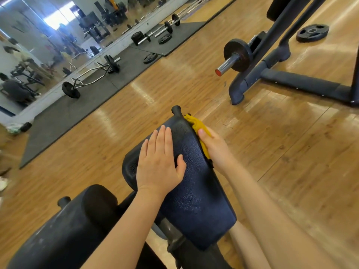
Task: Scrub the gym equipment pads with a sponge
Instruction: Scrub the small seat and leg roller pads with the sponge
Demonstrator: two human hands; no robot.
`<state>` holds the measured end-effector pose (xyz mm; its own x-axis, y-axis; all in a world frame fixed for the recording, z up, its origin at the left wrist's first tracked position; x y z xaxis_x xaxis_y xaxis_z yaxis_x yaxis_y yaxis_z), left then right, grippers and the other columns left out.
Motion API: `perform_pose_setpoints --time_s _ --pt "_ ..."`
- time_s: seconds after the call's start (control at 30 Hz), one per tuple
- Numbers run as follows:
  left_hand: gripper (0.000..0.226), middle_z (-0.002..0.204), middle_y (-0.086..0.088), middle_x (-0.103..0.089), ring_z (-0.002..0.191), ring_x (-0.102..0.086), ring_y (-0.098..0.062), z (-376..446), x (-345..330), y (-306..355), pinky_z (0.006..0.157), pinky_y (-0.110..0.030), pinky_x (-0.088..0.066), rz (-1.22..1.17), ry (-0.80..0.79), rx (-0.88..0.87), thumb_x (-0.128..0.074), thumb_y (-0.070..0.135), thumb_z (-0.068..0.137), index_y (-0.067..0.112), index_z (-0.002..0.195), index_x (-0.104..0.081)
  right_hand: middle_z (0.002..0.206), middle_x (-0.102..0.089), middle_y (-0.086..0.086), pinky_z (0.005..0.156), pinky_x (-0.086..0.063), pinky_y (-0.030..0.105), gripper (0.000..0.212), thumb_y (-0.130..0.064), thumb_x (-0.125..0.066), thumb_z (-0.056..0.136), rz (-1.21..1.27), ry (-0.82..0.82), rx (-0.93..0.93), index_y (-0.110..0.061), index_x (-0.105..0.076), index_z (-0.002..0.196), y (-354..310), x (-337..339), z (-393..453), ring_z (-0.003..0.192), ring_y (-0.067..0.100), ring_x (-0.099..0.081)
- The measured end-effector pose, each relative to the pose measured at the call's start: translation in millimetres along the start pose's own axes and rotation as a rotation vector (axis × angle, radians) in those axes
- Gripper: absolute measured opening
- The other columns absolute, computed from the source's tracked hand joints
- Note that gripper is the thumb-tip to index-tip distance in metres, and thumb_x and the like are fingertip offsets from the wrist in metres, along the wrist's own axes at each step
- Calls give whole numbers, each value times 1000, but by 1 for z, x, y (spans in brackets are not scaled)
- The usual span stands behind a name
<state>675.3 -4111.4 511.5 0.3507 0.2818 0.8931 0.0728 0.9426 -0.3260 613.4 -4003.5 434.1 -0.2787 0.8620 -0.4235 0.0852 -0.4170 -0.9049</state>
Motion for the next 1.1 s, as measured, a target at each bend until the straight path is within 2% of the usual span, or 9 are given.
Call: perform_pose_setpoints --time_s 0.23,0.37,0.47,0.57,0.67,0.73,0.83,0.97,1.1 --pt "70 138 -22 -48 126 -49 -36 1 2 0 104 -48 -40 15 -2 -6 -37 40 84 -5 137 -43 108 -65 -12 99 -41 30 25 -41 -56 86 -98 148 -95 -31 -59 108 60 43 -82 108 15 -58" --pt "69 138 -21 -49 126 -49 -35 0 2 0 104 -47 -39 20 7 -6 -36 40 84 -4 137 -43 107 -69 -4 100 -43 41 69 -72 -64 63 -20 246 -142 -22 -65 110 62 58 -76 107 21 -62" --pt "69 138 -21 -49 126 -49 -35 0 1 0 104 -47 -39 15 11 -10 -36 40 84 -4 137 -43 115 -65 4 104 -40 46 29 -44 -49 90 59 286 -77 -25 -60 109 30 51 -32 110 22 -59" --pt "69 139 -22 -48 126 -49 -35 0 0 -1 104 -47 -41 2 16 -10 -38 39 83 -5 137 -44 127 -56 5 103 -41 31 29 -19 -37 99 96 128 19 -16 -52 123 -9 14 12 115 15 -55" --pt "70 140 -22 -47 127 -48 -35 1 -2 -1 105 -47 -41 -1 23 -10 -39 38 83 -5 137 -43 130 -55 3 102 -41 23 35 -17 -32 100 85 -9 63 -6 -50 129 -17 -16 22 115 10 -55" --pt "70 140 -21 -47 127 -48 -35 1 -2 -1 106 -46 -40 2 25 -13 -39 39 83 -4 138 -43 122 -62 -1 96 -46 22 33 -19 -34 99 104 0 18 -14 -54 124 -8 -12 9 112 9 -58" --pt "69 139 -21 -48 127 -48 -35 0 0 0 105 -46 -39 7 39 -19 -38 39 84 -4 137 -43 98 -70 -12 79 -49 17 26 -20 -39 97 75 56 -65 -24 -58 114 24 10 -30 92 1 -65" --pt "68 138 -22 -48 126 -49 -36 0 2 1 104 -47 -40 17 48 -22 -38 38 84 -5 137 -42 104 -63 -7 76 -44 5 26 -15 -41 96 -16 197 -96 -13 -56 118 63 38 -82 81 -13 -60" --pt "69 138 -23 -48 126 -48 -37 0 1 1 104 -48 -40 14 43 -19 -37 38 84 -6 137 -42 122 -62 4 104 -41 31 37 -30 -51 92 69 129 -111 -10 -56 122 65 36 -68 110 10 -59"
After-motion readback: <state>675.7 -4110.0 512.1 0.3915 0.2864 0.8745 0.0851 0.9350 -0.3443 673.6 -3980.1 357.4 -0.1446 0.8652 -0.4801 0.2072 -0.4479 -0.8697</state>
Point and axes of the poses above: each hand's wrist, its own z-axis towards the middle knuckle, its own x-axis out of the back of the hand, y = z × x, the point moved 7 cm from there along z, towards the middle knuckle
